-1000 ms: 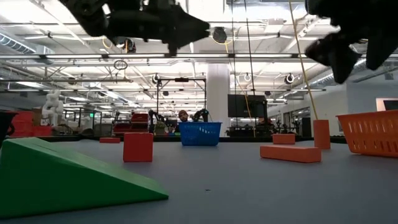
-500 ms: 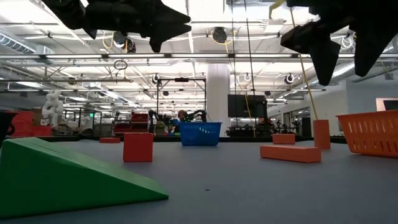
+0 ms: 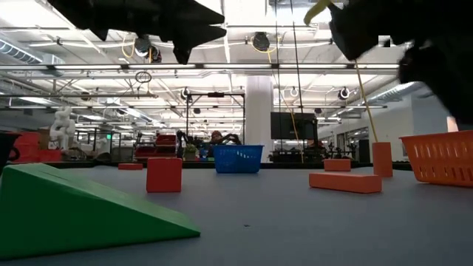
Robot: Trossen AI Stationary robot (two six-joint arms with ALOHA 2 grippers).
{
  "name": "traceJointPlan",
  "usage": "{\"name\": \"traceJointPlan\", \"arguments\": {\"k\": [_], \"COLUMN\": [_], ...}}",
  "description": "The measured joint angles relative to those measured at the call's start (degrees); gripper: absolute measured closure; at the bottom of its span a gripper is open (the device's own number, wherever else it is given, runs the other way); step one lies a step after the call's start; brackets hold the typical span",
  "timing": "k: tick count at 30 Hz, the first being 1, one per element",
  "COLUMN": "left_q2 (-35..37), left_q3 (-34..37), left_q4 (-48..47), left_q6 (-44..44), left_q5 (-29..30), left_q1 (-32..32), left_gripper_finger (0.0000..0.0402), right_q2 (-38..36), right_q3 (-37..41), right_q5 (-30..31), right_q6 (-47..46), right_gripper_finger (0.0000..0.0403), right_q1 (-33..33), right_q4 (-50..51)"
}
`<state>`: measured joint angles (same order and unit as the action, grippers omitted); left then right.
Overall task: Sort & place blocks by color
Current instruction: Put the red block into the orange bin
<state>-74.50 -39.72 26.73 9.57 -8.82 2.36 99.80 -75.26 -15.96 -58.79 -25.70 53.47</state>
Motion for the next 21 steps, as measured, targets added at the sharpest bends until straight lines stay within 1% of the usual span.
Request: {"name": "traceJointPlan", "arguments": {"k": [5, 9, 11, 18, 21], "left_q2": [0.00, -0.02, -0.02, 0.86, 2.89], "left_q3": [-0.02, -0.02, -0.02, -0.10, -0.11], "left_q4": [-1.49, -1.67, -1.67, -1.33, -1.73], "left_q6": [-0.38, -0.82, -0.95, -5.48, -8.59], "left_q5": [-0.07, -0.08, -0.11, -0.14, -0.09], "left_q1": [-2.24, -3.25, -3.31, -2.32, -0.82], "left_gripper_finger": [0.0270, 0.0270, 0.0270, 0.0270, 0.0270], "right_q2": [0.72, 0.65, 0.67, 0.97, 1.09], "right_q3": [0.00, 0.00, 0.00, 0.02, 0.02], "right_q5": [-3.82, -3.57, -3.57, -3.55, -3.47], "right_q6": [-11.18, -19.22, -22.82, -33.27, -36.48], "right_gripper_finger": [0.0199, 0.0204, 0.0207, 0.0211, 0.0211], "right_q1": [-0.76, -0.62, -0.69, -1.57, -2.16], "right_q4": [-1.18, -7.03, -8.16, -6.42, -5.13]}}
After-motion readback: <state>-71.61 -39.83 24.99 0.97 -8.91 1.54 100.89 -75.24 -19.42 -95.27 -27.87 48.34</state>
